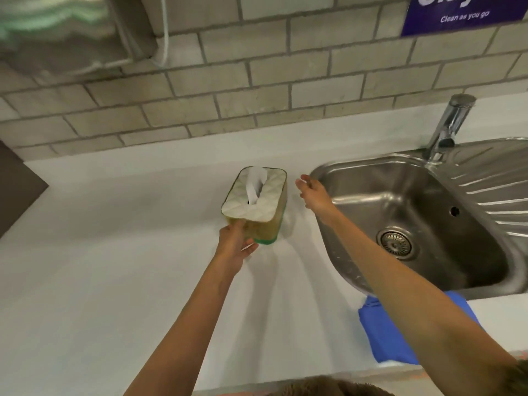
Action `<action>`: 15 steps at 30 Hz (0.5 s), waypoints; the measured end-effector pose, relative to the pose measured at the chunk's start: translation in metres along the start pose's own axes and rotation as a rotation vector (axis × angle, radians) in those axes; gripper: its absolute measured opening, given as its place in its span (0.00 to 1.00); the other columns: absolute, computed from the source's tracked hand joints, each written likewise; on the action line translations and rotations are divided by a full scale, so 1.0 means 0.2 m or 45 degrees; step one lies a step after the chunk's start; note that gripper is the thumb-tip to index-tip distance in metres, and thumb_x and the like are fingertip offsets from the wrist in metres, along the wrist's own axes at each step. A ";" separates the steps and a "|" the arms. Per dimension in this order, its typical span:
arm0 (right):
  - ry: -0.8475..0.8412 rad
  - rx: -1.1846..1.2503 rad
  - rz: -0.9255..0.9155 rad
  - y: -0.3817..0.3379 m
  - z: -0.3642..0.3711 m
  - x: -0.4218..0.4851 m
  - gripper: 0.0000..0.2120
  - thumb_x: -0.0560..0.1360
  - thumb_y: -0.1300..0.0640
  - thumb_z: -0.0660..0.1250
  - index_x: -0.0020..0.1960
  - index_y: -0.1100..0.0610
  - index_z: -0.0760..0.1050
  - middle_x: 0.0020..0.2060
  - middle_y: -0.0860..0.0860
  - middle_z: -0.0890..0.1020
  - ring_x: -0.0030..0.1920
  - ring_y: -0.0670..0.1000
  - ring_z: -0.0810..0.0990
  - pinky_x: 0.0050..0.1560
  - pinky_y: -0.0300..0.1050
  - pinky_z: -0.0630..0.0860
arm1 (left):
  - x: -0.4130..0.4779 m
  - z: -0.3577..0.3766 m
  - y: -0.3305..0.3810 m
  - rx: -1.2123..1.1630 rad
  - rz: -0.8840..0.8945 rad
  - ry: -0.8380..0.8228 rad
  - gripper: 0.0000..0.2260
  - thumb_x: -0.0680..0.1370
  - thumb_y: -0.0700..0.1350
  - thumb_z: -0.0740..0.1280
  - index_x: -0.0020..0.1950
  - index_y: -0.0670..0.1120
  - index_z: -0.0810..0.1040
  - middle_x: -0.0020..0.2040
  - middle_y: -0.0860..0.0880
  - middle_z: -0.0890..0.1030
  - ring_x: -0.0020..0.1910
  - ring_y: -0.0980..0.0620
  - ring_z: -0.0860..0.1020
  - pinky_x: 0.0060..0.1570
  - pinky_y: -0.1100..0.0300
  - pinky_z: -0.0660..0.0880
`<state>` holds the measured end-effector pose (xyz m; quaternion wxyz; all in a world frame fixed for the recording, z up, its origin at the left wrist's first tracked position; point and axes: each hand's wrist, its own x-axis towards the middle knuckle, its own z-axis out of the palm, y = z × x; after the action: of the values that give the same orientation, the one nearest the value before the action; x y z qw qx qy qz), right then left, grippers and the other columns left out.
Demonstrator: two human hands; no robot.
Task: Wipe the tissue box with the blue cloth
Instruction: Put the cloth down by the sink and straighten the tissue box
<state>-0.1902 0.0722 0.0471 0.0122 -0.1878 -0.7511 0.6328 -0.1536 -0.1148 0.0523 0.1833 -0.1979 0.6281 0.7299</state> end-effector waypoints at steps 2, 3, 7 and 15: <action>0.003 0.043 0.012 -0.02 0.03 0.07 0.25 0.80 0.50 0.56 0.75 0.55 0.58 0.72 0.55 0.66 0.71 0.55 0.67 0.69 0.51 0.64 | 0.05 -0.02 0.03 -0.042 -0.038 -0.017 0.07 0.79 0.44 0.60 0.45 0.42 0.73 0.34 0.45 0.72 0.33 0.50 0.72 0.43 0.56 0.75; 0.007 0.050 0.014 -0.03 0.05 0.10 0.26 0.80 0.50 0.56 0.75 0.55 0.57 0.74 0.54 0.64 0.72 0.55 0.64 0.70 0.49 0.62 | 0.07 -0.03 0.05 -0.048 -0.054 -0.026 0.07 0.79 0.44 0.60 0.43 0.43 0.73 0.33 0.46 0.71 0.32 0.50 0.71 0.44 0.55 0.76; -0.012 0.050 0.007 -0.05 0.10 0.22 0.26 0.80 0.49 0.56 0.76 0.54 0.56 0.75 0.53 0.61 0.74 0.54 0.62 0.70 0.45 0.60 | 0.19 -0.06 0.14 -0.009 -0.067 0.007 0.07 0.78 0.44 0.60 0.41 0.44 0.73 0.35 0.45 0.72 0.33 0.51 0.71 0.43 0.55 0.76; 0.103 -0.044 -0.095 -0.05 0.16 0.43 0.21 0.77 0.59 0.61 0.69 0.61 0.69 0.66 0.57 0.74 0.64 0.55 0.74 0.62 0.44 0.69 | 0.53 -0.02 0.39 0.066 0.066 0.134 0.09 0.79 0.46 0.59 0.54 0.42 0.72 0.38 0.47 0.74 0.36 0.51 0.72 0.38 0.59 0.73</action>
<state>-0.2809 0.0668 0.0320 0.0629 -0.1855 -0.7673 0.6106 -0.2843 -0.1288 0.0622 0.1363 -0.2149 0.6603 0.7066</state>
